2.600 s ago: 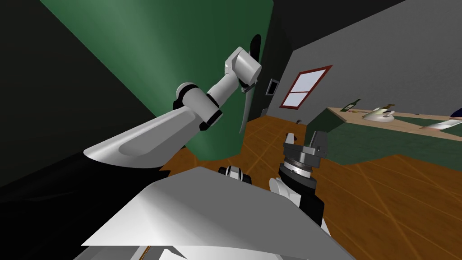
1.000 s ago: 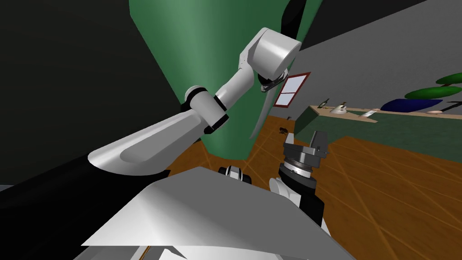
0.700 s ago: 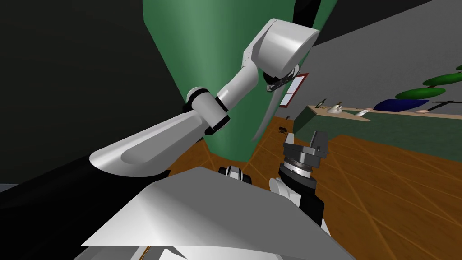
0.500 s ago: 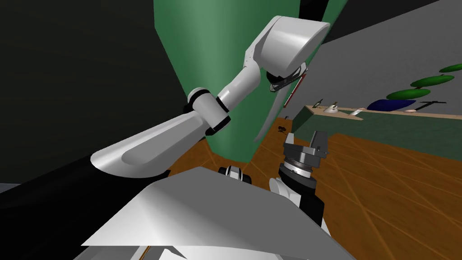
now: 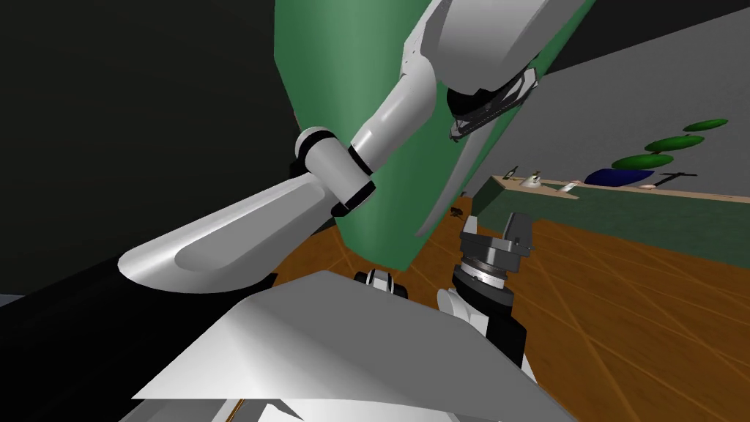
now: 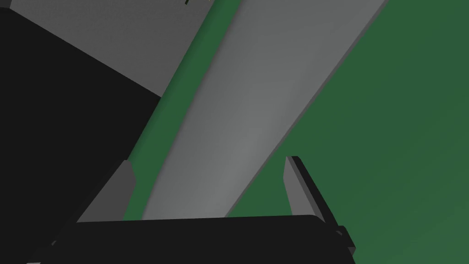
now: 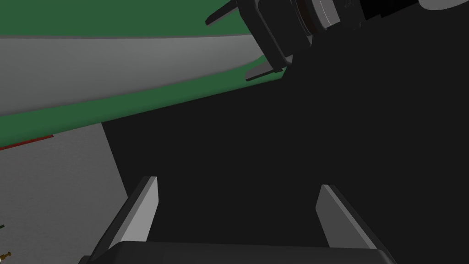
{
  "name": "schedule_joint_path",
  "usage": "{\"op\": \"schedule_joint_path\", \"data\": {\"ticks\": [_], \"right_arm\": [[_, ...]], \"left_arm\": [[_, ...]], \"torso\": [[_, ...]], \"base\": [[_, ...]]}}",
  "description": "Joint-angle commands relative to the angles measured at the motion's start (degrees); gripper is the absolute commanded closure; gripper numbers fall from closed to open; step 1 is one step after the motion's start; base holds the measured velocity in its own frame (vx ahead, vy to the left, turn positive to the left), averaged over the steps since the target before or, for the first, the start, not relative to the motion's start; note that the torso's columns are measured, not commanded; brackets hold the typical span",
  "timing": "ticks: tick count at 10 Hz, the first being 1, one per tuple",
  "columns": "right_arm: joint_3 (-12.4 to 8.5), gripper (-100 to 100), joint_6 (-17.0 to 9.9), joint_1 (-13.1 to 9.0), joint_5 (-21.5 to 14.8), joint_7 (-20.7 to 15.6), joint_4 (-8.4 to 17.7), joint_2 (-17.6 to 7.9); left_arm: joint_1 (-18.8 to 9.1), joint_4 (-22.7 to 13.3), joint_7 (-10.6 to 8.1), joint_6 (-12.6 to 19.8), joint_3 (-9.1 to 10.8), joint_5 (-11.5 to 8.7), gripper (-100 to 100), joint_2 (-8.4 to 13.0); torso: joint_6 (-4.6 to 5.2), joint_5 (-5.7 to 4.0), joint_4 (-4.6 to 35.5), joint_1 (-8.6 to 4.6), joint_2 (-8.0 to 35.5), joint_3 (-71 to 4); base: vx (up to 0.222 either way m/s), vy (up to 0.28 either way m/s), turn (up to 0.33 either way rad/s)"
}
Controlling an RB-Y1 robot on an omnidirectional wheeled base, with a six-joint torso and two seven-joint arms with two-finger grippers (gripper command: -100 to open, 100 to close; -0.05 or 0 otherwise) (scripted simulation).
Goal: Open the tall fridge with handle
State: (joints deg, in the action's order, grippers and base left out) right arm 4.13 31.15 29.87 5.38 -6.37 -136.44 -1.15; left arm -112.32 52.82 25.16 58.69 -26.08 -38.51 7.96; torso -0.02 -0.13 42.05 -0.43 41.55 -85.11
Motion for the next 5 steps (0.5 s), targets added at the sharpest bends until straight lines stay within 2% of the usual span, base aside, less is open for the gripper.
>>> {"op": "schedule_joint_path", "data": {"ticks": [1, 3, 4, 5], "right_arm": [[0.0, 0, 0.0, 0.0, 0.0, 0.0, 0.0, 0.0], [-0.01, 0, 0.0, 0.0, 0.0, 0.0, 0.0, -0.01], [-0.01, 0, 0.0, -0.01, 0.0, 0.0, 0.0, -0.01], [-0.01, 0, 0.0, -0.01, 0.0, 0.0, 0.01, -0.01]], "left_arm": [[-2.43, 1.03, -0.45, 2.77, 0.49, -1.59, -100, 1.44], [-3.92, 1.2, -0.56, 4.13, 0.78, -2.56, -100, 2.04], [-3.14, 1.6, -0.77, 3.93, 0.6, -2.12, -100, 1.95], [-3.23, 1.55, -0.76, 4.04, 0.61, -2.18, 0, 1.97]], "torso": [[0.02, 0.06, 0.09, 0.24, 0.34, 0.23], [0.05, 0.17, 0.33, 0.55, 0.93, 0.67], [0.06, 0.17, 0.41, 0.55, 1.08, 0.77], [0.05, 0.16, 0.38, 0.51, 1.08, 0.78]], "base": [[0.062, -0.046, 0.013], [0.052, -0.021, 0.016], [0.022, -0.003, 0.004], [0.008, 0.0, 0.004]]}}
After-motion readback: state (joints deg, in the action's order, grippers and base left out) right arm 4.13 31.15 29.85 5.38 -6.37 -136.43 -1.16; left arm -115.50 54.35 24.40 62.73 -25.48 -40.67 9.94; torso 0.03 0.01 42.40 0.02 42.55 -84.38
